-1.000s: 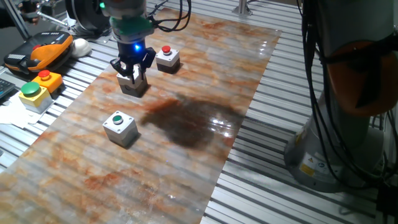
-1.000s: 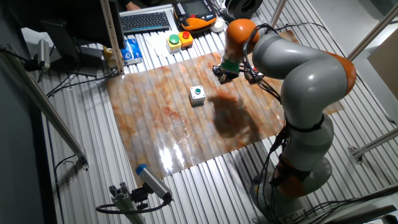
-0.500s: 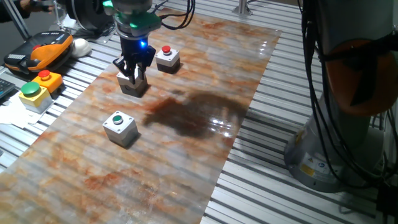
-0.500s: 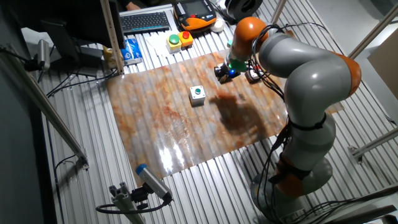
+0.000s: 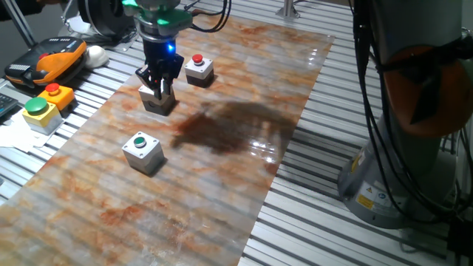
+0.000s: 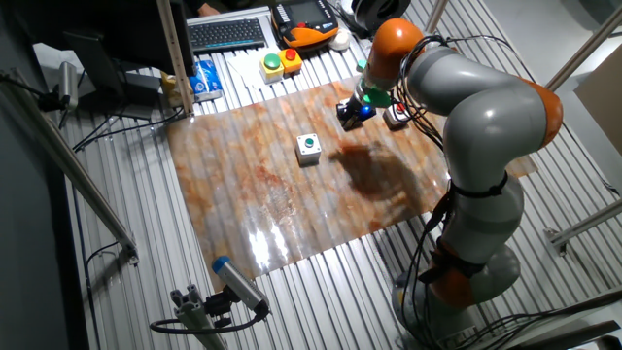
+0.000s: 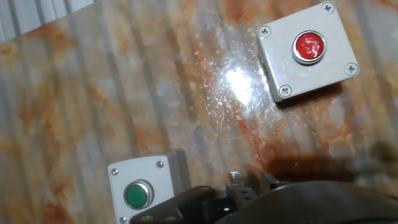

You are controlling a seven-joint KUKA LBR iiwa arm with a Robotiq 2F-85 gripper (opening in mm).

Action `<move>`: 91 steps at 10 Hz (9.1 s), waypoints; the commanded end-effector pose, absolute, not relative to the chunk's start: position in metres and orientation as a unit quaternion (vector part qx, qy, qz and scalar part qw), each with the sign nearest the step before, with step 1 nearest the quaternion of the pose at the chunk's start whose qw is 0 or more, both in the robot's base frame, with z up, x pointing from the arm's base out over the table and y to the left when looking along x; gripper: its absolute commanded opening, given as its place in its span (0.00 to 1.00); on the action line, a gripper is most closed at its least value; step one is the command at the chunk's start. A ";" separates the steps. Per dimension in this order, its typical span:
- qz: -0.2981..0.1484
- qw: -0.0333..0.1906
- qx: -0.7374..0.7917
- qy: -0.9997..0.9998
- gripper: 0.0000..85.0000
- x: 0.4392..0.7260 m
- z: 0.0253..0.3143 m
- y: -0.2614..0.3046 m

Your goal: Press three buttons from left to right in sequence

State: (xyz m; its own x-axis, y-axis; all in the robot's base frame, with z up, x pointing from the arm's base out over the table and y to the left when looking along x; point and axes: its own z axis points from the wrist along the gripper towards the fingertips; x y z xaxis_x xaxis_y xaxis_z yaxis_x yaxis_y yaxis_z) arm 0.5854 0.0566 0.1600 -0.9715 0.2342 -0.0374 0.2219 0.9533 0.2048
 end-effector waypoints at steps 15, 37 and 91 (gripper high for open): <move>0.025 0.056 0.128 0.990 0.20 0.601 0.151 0.098; -0.047 0.084 0.153 0.984 0.60 0.603 0.142 0.160; -0.030 0.089 0.188 0.978 0.60 0.574 0.109 0.156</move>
